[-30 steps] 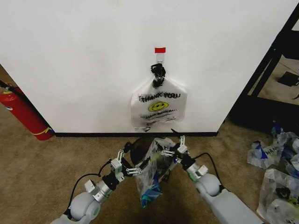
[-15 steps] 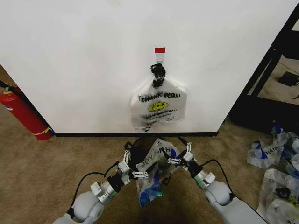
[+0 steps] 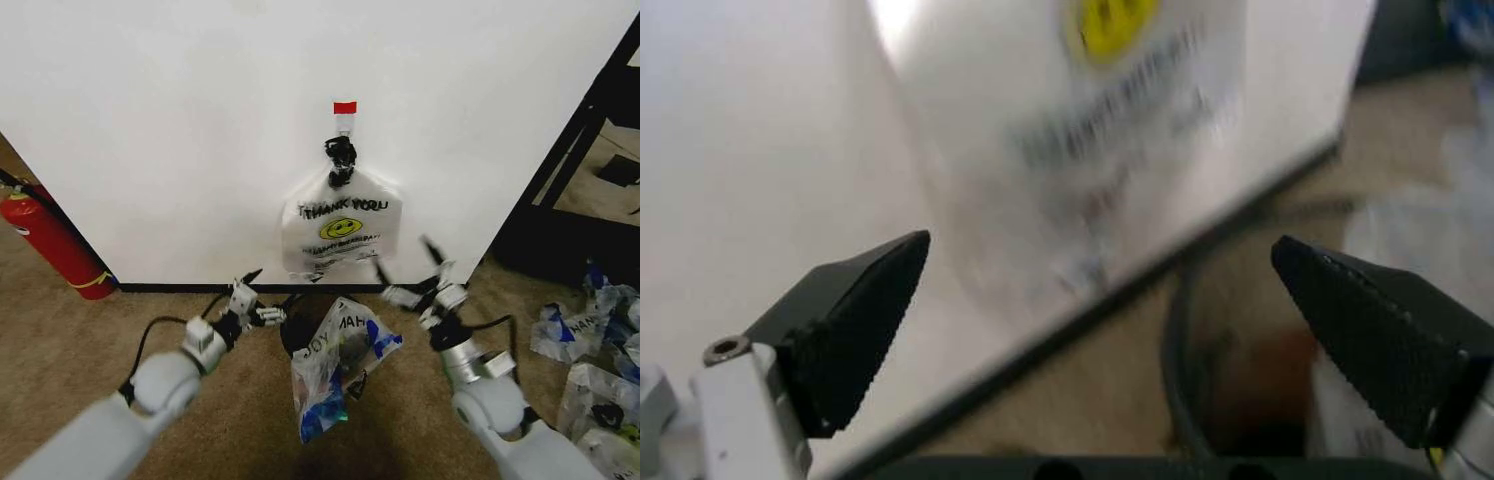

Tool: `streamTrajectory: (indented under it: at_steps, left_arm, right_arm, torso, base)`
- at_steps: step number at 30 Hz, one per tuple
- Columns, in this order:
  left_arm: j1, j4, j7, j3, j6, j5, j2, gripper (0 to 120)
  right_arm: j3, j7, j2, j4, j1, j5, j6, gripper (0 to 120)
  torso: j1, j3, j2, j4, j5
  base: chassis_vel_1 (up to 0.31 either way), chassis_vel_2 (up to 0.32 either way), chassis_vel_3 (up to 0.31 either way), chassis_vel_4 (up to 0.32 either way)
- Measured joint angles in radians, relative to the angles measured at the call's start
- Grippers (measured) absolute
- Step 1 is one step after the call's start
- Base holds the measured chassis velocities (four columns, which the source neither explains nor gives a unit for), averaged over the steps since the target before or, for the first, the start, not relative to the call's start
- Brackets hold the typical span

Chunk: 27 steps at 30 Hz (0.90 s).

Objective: Pick up the garbage bag from the wall and place it over the trash bin.

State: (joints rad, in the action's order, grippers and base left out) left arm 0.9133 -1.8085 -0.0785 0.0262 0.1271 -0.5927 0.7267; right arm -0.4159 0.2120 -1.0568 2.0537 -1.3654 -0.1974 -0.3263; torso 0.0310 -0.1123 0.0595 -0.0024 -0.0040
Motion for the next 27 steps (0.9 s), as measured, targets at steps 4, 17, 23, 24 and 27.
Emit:
streamTrajectory:
  at_steps: [4, 17, 23, 24, 27]
  left_arm:
    - [-0.11, 0.009, 0.044, 0.097, 0.173, -0.125, -0.003, 100]
    - [-0.413, 0.041, 0.644, 0.399, 0.629, -0.495, 0.12, 100]
    - [-0.458, 0.086, 0.794, 0.429, 0.622, -0.701, 0.175, 97]
    - [-0.463, 0.094, 0.807, 0.433, 0.62, -0.716, 0.184, 95]
    - [-0.469, 0.106, 0.824, 0.436, 0.618, -0.742, 0.199, 87]
  right_arm:
    - [-0.053, 0.181, -0.037, 0.094, -0.101, 0.007, 0.104, 100]
    - [-0.018, 0.351, -0.149, 0.245, -0.237, 0.061, 0.156, 100]
    - [0.01, 0.362, -0.161, 0.248, -0.263, 0.101, 0.142, 100]
    - [0.014, 0.364, -0.162, 0.246, -0.264, 0.106, 0.139, 100]
    - [0.02, 0.366, -0.164, 0.244, -0.268, 0.114, 0.135, 100]
  torso:
    - [0.0, 0.0, 0.0, 0.0001, 0.0006]
    - [0.0, 0.0, 0.0, 0.0008, 0.0002]
    - [0.0, 0.0, 0.0, 0.0008, 0.0004]
    - [0.0, 0.0, 0.0, 0.0008, 0.0004]
    - [0.0, 0.0, 0.0, 0.0008, 0.0003]
  base:
    - [0.0, 0.0, 0.0, 0.0]
    - [0.0, 0.0, 0.0, 0.0]
    - [0.0, 0.0, 0.0, 0.0]
    - [0.0, 0.0, 0.0, 0.0]
    - [0.0, 0.0, 0.0, 0.0]
